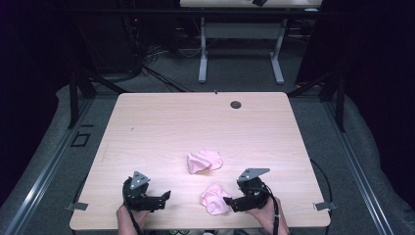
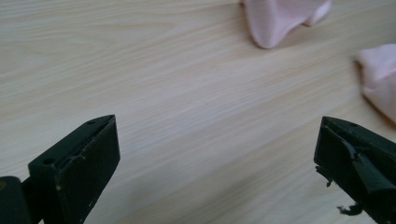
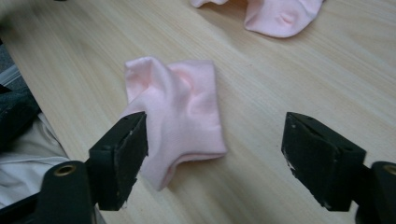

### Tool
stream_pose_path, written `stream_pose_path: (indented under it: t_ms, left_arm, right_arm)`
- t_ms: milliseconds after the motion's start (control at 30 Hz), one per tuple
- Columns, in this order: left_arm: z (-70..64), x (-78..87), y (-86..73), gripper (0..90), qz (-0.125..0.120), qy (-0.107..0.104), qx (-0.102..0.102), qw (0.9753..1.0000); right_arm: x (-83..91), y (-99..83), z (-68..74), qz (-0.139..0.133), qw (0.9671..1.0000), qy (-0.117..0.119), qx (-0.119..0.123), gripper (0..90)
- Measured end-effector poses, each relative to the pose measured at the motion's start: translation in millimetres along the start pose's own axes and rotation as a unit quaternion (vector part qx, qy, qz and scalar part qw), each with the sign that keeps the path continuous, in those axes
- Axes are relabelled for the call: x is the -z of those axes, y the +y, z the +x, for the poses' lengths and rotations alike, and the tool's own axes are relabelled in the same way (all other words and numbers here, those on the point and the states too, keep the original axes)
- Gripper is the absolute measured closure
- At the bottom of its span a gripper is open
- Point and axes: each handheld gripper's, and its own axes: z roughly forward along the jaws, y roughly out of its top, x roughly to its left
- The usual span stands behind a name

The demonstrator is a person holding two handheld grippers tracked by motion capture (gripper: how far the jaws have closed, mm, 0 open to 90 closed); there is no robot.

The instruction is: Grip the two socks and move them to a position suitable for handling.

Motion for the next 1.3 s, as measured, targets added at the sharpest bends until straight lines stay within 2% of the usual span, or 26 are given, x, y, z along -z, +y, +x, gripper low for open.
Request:
stream_pose_path:
  t_ms: [167,233,300,367,433,500,533,567,667,767,900,1067,1167,1300]
  left_arm:
    - [-22.3,-9.7,6.2,7.9,0.007,-0.041,-0.021,0.9989]
    - [-31.3,-14.4,8.8,12.7,0.016,-0.059,-0.039,0.9974]
    - [-38.6,-19.7,10.9,17.6,0.024,-0.075,-0.047,0.9958]
    - [-44.7,-24.6,12.7,24.0,0.032,-0.095,-0.053,0.9936]
    - [-49.5,-28.7,14.7,26.5,0.039,-0.120,-0.065,0.9899]
    - [-55.0,-32.2,16.4,29.5,0.041,-0.134,-0.072,0.9875]
    - [-58.0,-34.5,17.4,31.3,0.045,-0.146,-0.075,0.9855]
    - [-60.3,-36.3,17.9,33.6,0.047,-0.148,-0.076,0.9850]
    - [-68.0,-42.0,19.2,40.2,0.056,-0.162,-0.089,0.9811]
    - [-75.7,-47.2,19.8,50.7,0.067,-0.159,-0.101,0.9798]
    - [-79.3,-49.7,19.6,64.5,0.068,-0.157,-0.113,0.9788]
    - [-80.7,-50.8,19.8,84.6,0.061,-0.147,-0.115,0.9805]
    - [-82.7,-51.0,21.1,88.1,0.055,-0.136,-0.126,0.9811]
    - [-82.6,-41.3,30.3,88.7,0.045,-0.103,-0.152,0.9819]
  right_arm:
    - [-4.2,-6.5,13.2,0.003,0.9999,-0.001,0.010,33.9]
    - [-8.9,-9.3,15.5,0.008,0.9999,0.002,0.009,39.4]
    - [-13.8,-11.7,15.8,0.013,0.9999,0.000,0.010,45.0]
    - [-17.9,-13.5,15.6,0.017,0.9998,0.001,0.007,50.4]
    - [-20.5,-14.8,14.9,0.019,0.9998,0.005,0.005,54.6]
    - [-22.1,-15.5,13.8,0.021,0.9998,0.005,0.006,58.2]
    - [-22.3,-15.7,13.5,0.023,0.9997,0.005,0.007,60.0]
    - [-23.3,-16.1,13.6,0.023,0.9997,0.004,0.009,61.4]
    - [-24.1,-16.6,13.8,0.024,0.9996,0.004,0.011,65.2]
    - [-25.1,-16.7,14.3,0.023,0.9996,0.006,0.012,70.1]
    - [-26.6,-16.8,14.2,0.027,0.9995,0.004,0.016,78.6]
    - [-27.2,-17.1,14.1,0.023,0.9996,0.008,0.014,81.6]
    - [-25.3,-16.0,13.3,0.016,0.9998,0.009,0.012,82.0]
    - [-19.5,-10.3,12.0,-0.001,0.9999,0.008,0.011,82.0]
